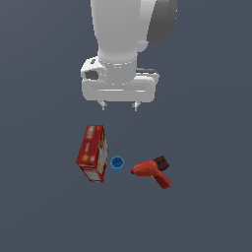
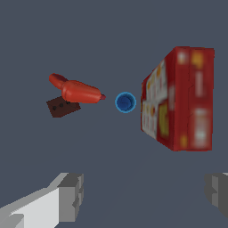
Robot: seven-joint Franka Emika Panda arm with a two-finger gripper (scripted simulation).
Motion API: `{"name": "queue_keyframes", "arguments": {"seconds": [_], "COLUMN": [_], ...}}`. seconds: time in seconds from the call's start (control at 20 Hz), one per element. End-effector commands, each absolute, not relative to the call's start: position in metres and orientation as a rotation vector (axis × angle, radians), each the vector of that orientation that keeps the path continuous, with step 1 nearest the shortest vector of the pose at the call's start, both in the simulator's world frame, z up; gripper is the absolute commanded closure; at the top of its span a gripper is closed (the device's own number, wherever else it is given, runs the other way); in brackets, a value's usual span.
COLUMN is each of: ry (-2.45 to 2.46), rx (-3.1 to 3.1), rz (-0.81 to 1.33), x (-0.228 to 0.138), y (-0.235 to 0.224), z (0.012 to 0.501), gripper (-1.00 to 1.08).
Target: Pick up a designated object from a clutter of objects.
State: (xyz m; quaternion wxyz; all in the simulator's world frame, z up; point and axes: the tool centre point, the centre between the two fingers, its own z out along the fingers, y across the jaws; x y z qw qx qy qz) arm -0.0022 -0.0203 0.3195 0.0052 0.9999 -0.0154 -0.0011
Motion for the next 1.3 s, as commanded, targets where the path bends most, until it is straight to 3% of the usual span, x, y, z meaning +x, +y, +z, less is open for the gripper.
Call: {"name": "queue_keyframes", "arguments": {"seconds": [0.0,0.65,1.25], "ry": [-0.048,-0.188,-0.581], "rx": [3.131,3.120,3.040], "rz": [-0.003,-0.104,-0.389], "x": [-0.002,0.009,0.039], "y": [-0.020,-0.009,0.019], "z": [0.320,0.304,0.254], "gripper": [-1.00,-1.00,-1.00]}}
